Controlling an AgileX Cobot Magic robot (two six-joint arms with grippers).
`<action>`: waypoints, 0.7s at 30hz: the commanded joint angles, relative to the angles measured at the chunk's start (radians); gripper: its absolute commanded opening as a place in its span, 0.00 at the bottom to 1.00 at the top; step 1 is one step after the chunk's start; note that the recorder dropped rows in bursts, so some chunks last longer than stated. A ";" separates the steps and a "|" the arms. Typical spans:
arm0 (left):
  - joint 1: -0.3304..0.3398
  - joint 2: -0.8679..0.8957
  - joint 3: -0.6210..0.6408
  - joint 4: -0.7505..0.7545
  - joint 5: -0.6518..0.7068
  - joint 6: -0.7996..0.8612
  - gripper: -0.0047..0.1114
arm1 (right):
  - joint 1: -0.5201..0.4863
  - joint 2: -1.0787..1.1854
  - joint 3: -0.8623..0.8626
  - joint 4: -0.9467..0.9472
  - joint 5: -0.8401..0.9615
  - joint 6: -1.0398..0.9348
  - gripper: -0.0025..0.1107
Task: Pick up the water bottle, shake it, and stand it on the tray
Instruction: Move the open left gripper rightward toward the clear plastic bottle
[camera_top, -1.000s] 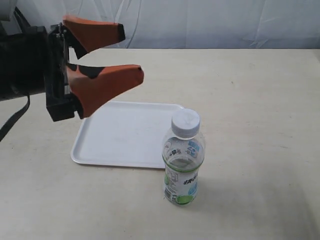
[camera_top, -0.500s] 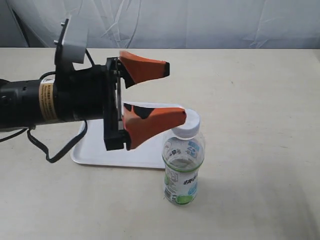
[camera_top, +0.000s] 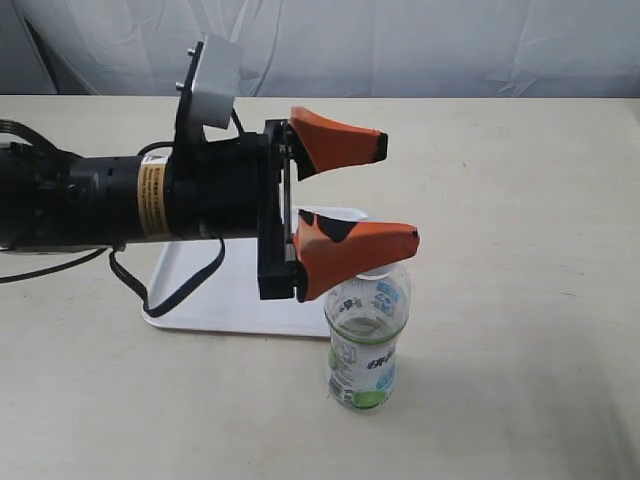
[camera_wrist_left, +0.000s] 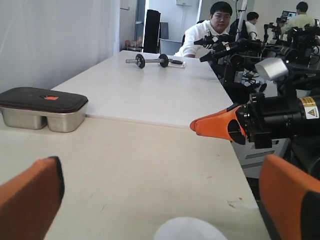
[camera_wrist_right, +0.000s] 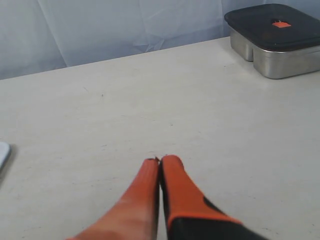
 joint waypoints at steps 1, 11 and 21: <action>-0.005 0.051 -0.004 -0.014 -0.007 -0.003 0.95 | -0.005 -0.005 0.001 0.000 -0.006 -0.004 0.06; -0.010 0.119 -0.014 -0.018 -0.007 0.031 0.95 | -0.005 -0.005 0.001 0.000 -0.006 -0.004 0.06; -0.038 0.161 -0.016 -0.037 -0.007 0.084 0.95 | -0.005 -0.005 0.001 0.000 -0.006 -0.004 0.06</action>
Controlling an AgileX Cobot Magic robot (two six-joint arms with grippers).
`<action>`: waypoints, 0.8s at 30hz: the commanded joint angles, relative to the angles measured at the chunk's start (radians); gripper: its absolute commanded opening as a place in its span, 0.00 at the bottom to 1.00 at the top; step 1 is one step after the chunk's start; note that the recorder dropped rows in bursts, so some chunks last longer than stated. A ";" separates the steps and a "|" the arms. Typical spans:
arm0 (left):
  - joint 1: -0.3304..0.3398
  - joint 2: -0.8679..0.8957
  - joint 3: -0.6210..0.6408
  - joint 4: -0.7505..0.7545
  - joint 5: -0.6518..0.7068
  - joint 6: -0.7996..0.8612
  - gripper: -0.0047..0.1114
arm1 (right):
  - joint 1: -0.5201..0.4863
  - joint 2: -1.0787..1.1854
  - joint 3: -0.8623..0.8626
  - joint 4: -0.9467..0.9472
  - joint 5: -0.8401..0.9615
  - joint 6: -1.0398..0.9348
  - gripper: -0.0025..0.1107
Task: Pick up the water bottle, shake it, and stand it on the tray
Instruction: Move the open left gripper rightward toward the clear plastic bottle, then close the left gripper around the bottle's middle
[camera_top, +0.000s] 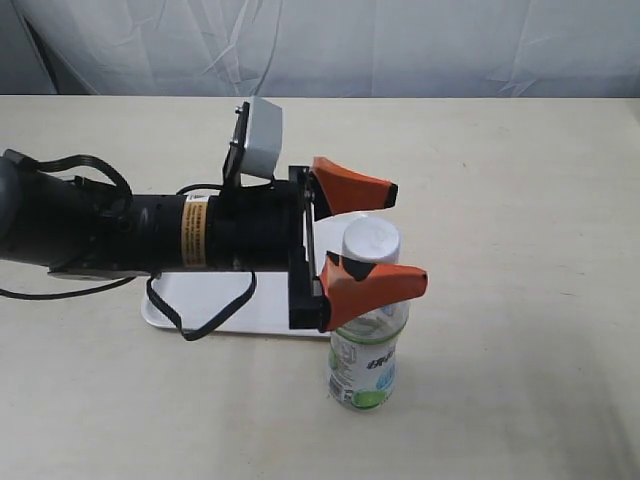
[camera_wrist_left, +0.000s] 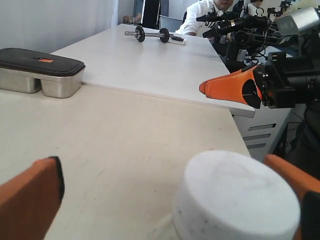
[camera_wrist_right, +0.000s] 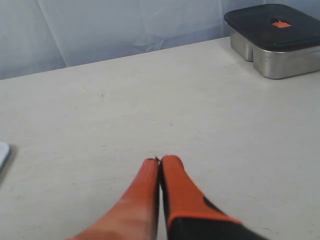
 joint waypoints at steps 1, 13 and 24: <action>-0.005 0.014 -0.006 -0.007 -0.009 0.009 0.94 | -0.005 -0.005 0.001 0.000 -0.006 -0.004 0.06; -0.005 0.066 0.000 0.010 -0.009 0.014 0.94 | -0.005 -0.005 0.001 0.000 -0.006 -0.004 0.06; -0.007 0.145 0.000 0.018 -0.009 0.012 0.94 | -0.005 -0.005 0.001 0.000 -0.006 -0.004 0.06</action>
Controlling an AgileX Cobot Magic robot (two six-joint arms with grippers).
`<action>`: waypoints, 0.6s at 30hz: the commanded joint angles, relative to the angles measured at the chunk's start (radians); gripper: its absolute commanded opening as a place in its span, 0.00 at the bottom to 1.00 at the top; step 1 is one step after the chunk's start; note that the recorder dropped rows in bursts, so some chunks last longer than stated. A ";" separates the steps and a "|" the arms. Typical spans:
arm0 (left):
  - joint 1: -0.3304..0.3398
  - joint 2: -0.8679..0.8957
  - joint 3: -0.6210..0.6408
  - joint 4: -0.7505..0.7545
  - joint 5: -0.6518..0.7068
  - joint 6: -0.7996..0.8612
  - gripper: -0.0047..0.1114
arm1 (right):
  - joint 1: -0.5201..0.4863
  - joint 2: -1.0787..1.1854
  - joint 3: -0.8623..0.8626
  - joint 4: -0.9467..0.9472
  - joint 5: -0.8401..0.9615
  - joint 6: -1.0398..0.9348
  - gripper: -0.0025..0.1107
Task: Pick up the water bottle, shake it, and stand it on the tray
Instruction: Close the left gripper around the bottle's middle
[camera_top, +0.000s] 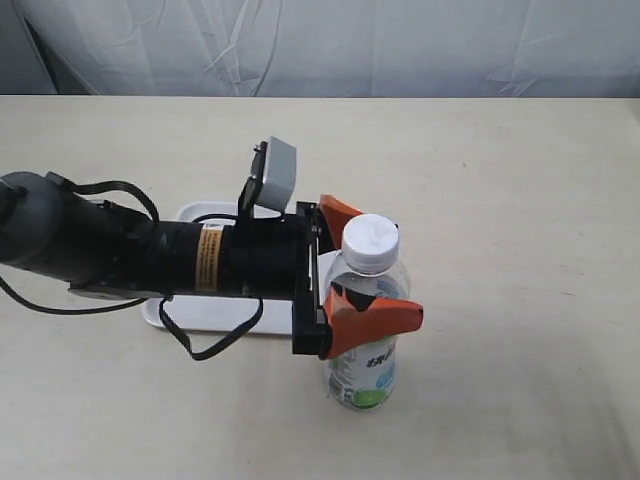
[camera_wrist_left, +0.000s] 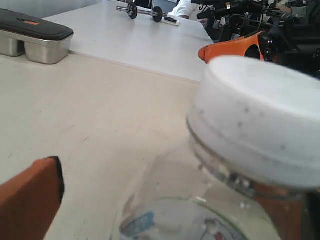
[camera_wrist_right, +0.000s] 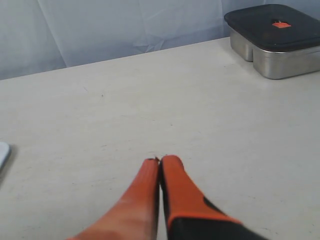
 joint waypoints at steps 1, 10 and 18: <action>-0.005 0.046 0.002 0.003 0.013 0.004 0.94 | -0.005 -0.005 0.001 0.000 -0.006 -0.004 0.06; -0.009 0.081 0.004 0.026 0.013 0.000 0.86 | -0.005 -0.005 0.001 0.000 -0.006 -0.004 0.06; -0.009 0.110 0.004 0.025 0.013 -0.028 0.70 | -0.005 -0.005 0.001 0.000 -0.006 -0.004 0.06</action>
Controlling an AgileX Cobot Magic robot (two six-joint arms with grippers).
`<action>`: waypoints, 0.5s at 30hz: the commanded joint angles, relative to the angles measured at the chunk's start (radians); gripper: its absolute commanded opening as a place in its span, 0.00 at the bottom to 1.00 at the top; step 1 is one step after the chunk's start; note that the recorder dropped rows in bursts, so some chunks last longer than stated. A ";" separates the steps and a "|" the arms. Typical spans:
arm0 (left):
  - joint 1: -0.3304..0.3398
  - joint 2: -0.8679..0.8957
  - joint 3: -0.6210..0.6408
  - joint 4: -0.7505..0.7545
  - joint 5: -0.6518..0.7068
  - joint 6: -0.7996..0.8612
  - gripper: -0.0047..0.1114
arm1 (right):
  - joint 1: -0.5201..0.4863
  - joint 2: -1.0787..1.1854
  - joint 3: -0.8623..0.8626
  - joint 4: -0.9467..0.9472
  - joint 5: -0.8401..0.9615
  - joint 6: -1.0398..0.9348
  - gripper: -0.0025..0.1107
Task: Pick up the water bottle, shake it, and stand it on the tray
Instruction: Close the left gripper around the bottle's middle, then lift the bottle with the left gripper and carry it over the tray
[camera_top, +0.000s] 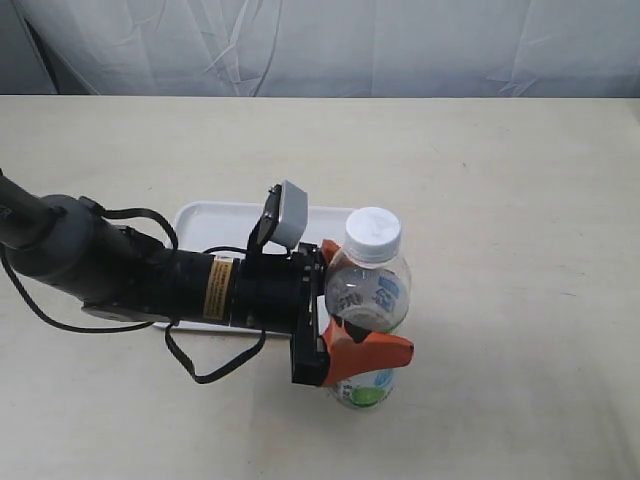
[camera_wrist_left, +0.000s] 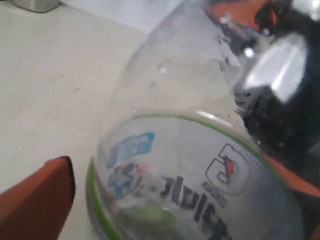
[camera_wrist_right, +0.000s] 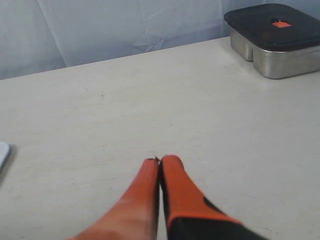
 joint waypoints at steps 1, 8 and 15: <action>-0.006 0.005 0.002 -0.011 0.005 -0.016 0.64 | -0.005 -0.005 0.001 0.000 -0.006 -0.004 0.06; -0.007 0.005 0.002 -0.018 0.005 -0.081 0.04 | -0.005 -0.005 0.001 0.000 -0.006 -0.004 0.06; -0.007 -0.069 -0.006 -0.145 0.005 -0.110 0.04 | -0.005 -0.005 0.001 0.000 -0.006 -0.004 0.06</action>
